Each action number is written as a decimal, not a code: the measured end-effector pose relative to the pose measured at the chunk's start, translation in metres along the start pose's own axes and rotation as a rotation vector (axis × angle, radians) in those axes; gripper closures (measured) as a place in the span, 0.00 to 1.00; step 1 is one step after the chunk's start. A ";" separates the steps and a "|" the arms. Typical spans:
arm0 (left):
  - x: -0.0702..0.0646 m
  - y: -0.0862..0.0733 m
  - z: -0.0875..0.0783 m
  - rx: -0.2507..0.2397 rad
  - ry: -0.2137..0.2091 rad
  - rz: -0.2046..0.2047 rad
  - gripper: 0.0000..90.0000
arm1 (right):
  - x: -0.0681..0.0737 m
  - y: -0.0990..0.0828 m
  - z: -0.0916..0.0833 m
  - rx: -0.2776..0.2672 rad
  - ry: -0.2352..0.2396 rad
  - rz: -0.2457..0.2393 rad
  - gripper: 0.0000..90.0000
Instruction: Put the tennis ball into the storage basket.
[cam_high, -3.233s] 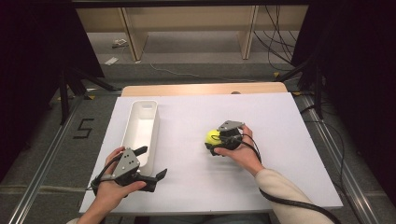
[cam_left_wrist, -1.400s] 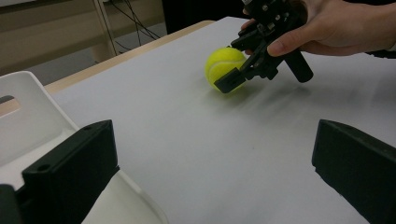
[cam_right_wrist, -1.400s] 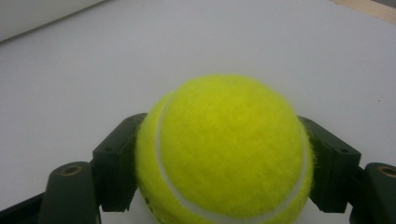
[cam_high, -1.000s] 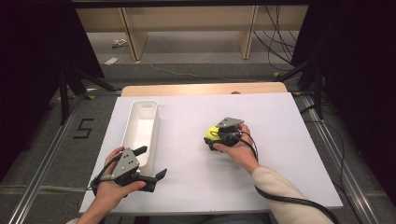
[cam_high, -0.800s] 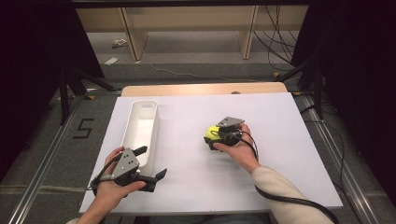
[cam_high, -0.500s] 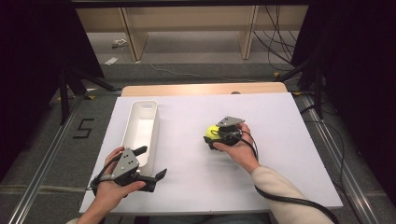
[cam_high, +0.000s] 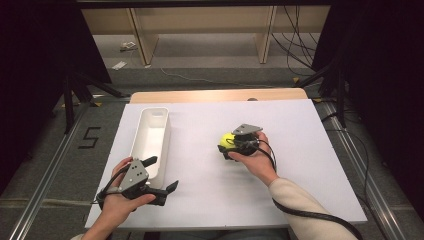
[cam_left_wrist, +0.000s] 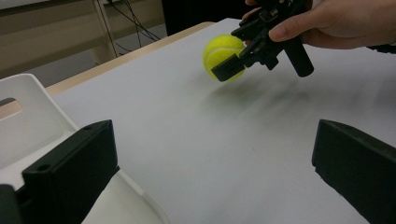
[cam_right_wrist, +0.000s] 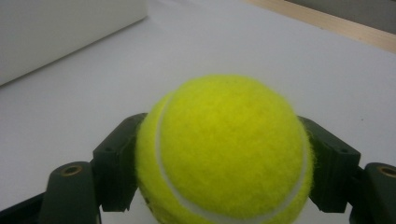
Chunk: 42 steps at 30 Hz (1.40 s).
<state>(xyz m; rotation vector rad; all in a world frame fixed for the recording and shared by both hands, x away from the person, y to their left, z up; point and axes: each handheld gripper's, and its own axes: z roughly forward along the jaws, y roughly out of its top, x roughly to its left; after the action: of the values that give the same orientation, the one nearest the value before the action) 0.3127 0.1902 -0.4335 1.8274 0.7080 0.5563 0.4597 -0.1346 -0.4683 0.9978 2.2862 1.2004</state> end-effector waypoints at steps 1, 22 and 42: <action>0.000 0.000 0.000 0.000 0.000 0.001 0.00 | 0.000 0.000 0.000 -0.001 0.002 0.003 0.29; -0.001 0.001 -0.001 -0.003 0.004 0.004 0.00 | 0.000 0.005 -0.003 -0.023 0.005 0.026 0.29; -0.001 0.001 -0.001 -0.003 0.004 0.003 0.00 | 0.001 0.010 -0.007 -0.049 0.012 0.032 0.29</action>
<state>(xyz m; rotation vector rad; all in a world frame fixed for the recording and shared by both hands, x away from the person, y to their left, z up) 0.3120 0.1898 -0.4325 1.8252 0.7061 0.5628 0.4592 -0.1335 -0.4561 1.0150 2.2470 1.2728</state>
